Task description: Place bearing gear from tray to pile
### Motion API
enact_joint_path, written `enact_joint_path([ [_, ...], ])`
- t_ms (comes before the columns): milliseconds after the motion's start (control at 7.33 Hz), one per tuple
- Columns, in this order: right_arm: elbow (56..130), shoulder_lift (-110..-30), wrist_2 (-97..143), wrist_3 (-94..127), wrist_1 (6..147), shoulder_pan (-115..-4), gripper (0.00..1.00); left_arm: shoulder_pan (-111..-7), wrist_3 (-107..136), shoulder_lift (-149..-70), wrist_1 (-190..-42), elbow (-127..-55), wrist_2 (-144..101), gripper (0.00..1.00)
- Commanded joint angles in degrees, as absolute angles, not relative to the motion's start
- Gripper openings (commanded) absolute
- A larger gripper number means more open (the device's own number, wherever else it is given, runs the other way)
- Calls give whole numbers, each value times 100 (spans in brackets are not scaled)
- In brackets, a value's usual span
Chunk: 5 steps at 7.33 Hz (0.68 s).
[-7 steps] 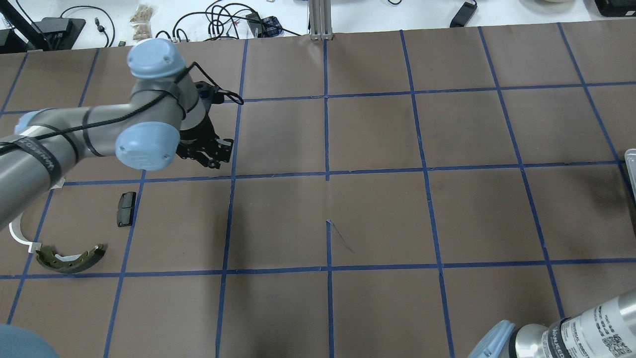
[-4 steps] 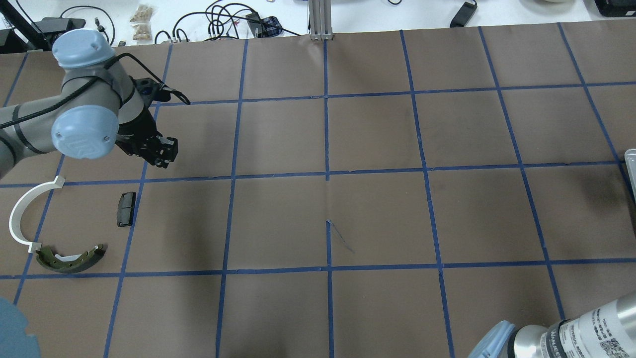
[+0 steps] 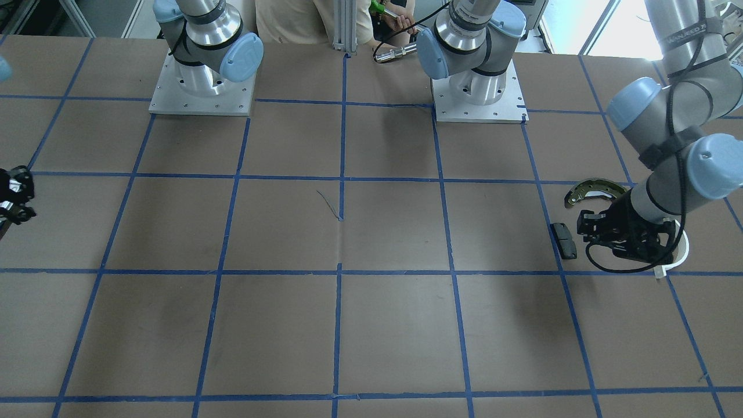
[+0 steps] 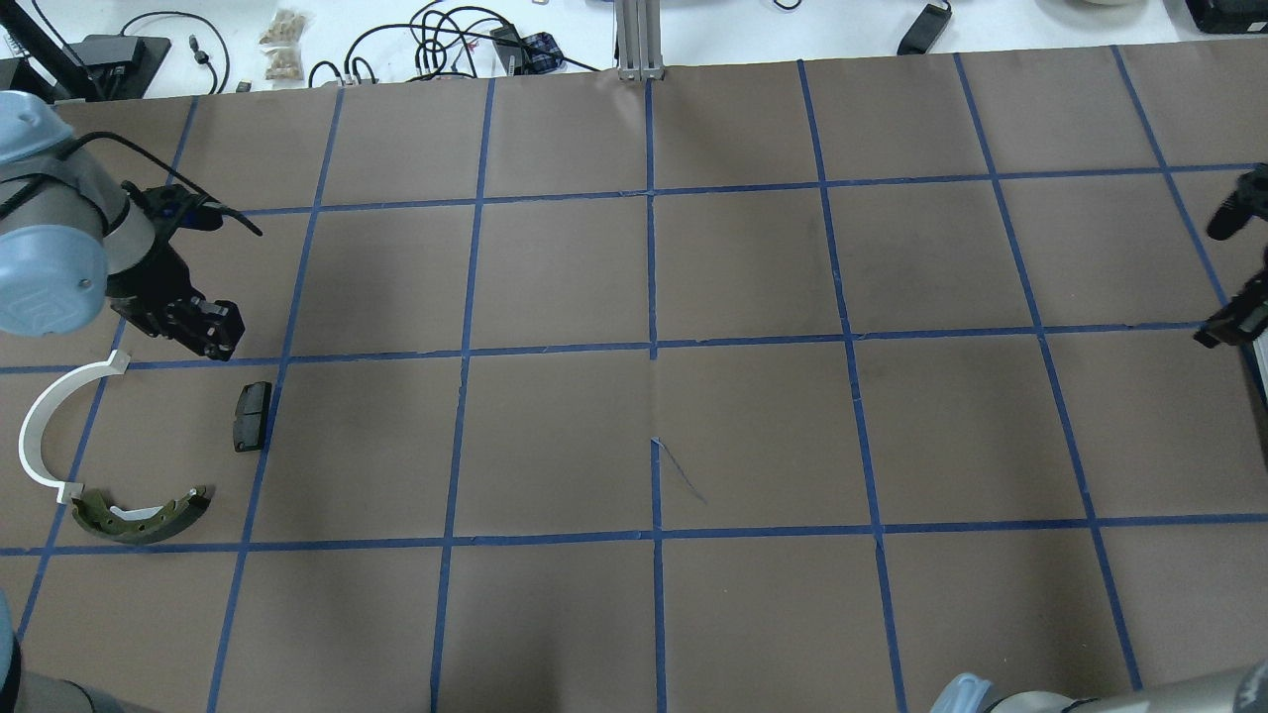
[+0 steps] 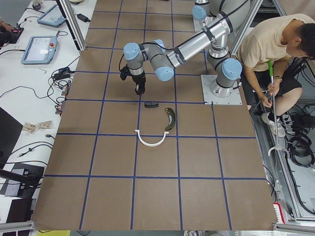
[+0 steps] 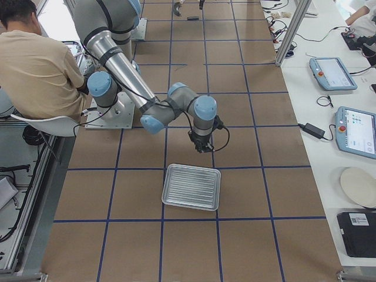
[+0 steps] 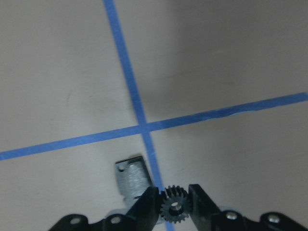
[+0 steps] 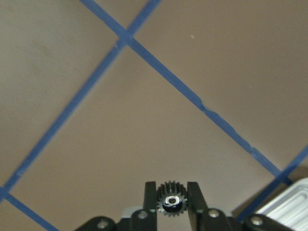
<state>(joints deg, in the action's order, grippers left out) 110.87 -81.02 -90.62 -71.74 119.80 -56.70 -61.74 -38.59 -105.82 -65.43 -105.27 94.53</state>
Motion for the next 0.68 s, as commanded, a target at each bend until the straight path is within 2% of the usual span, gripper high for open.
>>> enact_joint_path([
  [0, 11888, -8420, -9061, -3865, 12032, -7593, 0, -5635, -4157, -10670, -6460, -10739, 9439, 0],
  [273, 11874, -8394, -9044, -1443, 12495, -9448, 0, -5616, -4148, -10792, -6137, -11029, 9431, 0],
  [545, 11612, -8114, -8835, 921, 12612, -10656, 0, -5607, -4175, -10924, -5950, -11144, 9448, 0],
])
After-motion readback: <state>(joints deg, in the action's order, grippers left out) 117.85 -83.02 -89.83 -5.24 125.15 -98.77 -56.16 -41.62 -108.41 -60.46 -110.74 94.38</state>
